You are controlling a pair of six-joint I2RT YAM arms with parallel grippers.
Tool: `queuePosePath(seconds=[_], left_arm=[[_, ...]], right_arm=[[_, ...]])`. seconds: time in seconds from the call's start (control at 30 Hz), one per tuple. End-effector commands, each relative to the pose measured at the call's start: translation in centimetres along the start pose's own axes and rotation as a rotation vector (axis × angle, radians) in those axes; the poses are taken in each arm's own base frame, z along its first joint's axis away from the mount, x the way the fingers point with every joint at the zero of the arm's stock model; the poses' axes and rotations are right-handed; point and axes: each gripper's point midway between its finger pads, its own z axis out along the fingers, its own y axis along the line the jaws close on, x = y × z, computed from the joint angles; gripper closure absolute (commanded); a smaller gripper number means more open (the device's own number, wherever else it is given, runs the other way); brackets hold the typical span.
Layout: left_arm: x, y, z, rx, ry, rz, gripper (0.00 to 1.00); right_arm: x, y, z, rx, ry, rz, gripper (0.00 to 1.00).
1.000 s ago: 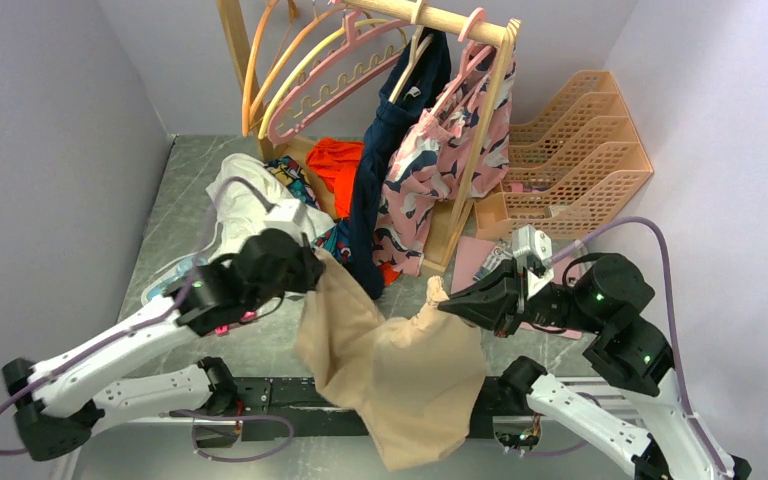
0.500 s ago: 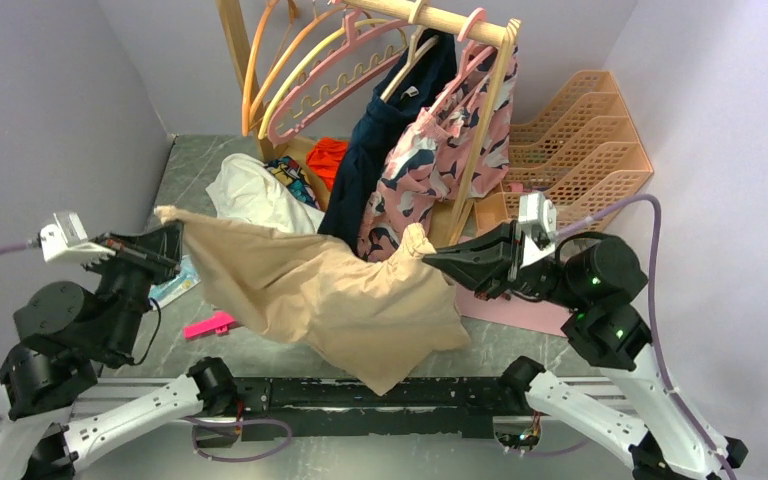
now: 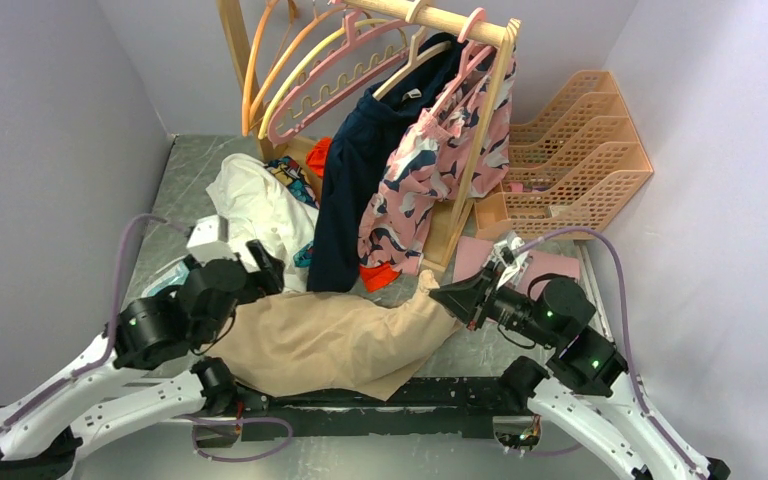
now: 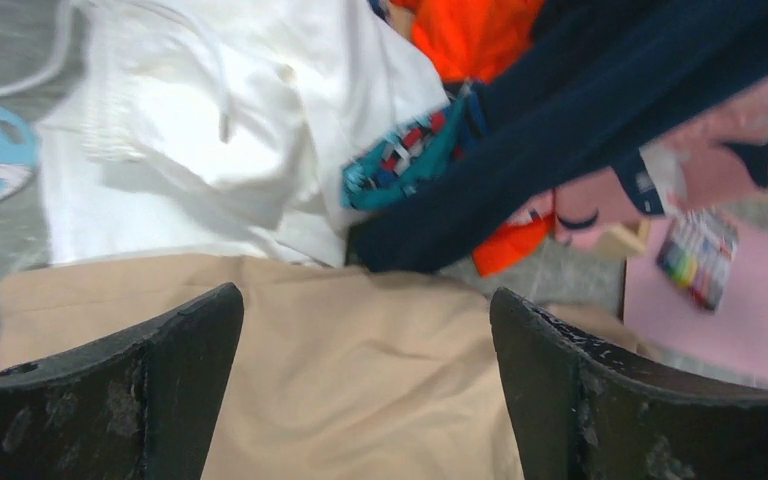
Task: Place the shorts on the hanger
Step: Adjust the shorts at the center of the board.
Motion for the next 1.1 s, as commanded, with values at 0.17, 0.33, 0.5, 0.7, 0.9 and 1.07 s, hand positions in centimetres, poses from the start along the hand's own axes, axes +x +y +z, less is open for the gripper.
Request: queuePosePath(seconds=[0.17,0.33,0.5,0.7,0.9,1.07], left_arm=[[8.8,-9.0,0.7,0.455,0.309,0.182,0.08],[12.7,-12.5,0.0,0.676,0.421,0.208,0.08],[14.9,-13.3,0.7,0.733,0.458,0.232,0.07],[17.9,-12.7,3.9,0.62,0.527,0.329,0.09],[21.5,-11.4,6.3,0.522,0.609,0.381,0.13],[23.2,-10.3,7.2,0.459,0.645,0.426,0.53]], right_arm=[[3.9,-3.8,-0.7,0.262,0.139,0.243,0.96],[3.5,-4.1,-0.5,0.305,0.14,0.288,0.11],[-1.4,-4.6,-0.5,0.358,0.046,0.151,0.06],[1.4,-5.8,2.3,0.367,0.152,0.172,0.18],[4.0,-6.4,3.0,0.349,0.156,0.221,0.23],[5.0,-6.5,3.1,0.337,0.179,0.221,0.26]])
